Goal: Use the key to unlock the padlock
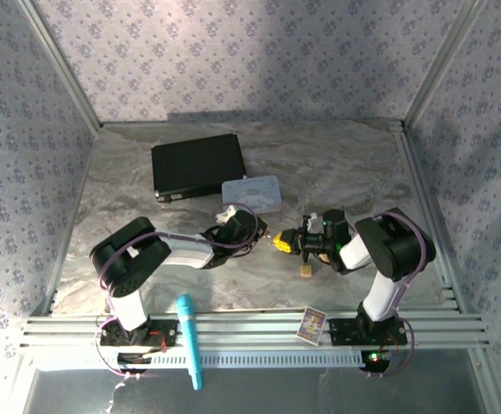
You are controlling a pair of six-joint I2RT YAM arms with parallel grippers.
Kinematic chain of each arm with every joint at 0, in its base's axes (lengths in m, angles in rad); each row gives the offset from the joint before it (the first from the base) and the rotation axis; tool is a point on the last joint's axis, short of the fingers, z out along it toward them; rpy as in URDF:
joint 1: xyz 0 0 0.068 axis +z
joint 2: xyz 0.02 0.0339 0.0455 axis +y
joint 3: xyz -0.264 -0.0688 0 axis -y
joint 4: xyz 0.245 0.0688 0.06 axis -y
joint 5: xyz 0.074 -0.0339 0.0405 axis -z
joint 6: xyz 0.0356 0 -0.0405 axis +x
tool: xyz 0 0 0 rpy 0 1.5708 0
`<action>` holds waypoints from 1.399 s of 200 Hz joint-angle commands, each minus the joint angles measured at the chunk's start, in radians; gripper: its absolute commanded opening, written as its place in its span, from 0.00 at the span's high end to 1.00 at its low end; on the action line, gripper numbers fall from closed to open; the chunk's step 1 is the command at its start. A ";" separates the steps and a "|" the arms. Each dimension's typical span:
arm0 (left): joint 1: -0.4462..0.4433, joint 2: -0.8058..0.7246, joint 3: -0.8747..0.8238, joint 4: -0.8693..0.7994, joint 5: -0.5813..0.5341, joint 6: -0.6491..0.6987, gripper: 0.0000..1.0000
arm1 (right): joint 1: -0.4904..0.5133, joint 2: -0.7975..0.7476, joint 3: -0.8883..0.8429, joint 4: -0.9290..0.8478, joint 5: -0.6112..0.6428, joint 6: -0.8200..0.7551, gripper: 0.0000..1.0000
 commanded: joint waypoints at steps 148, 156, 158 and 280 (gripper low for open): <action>-0.049 0.033 0.041 0.043 0.219 0.013 0.76 | 0.011 0.038 0.063 0.076 0.025 -0.018 1.00; -0.049 0.031 0.038 0.048 0.219 0.012 0.77 | 0.011 0.038 0.063 0.077 0.028 -0.018 1.00; -0.049 0.031 0.039 0.049 0.219 0.012 0.77 | 0.012 0.038 0.063 0.077 0.028 -0.017 1.00; -0.035 0.016 -0.006 0.159 0.242 -0.097 1.00 | -0.009 0.015 0.064 0.171 0.010 0.001 1.00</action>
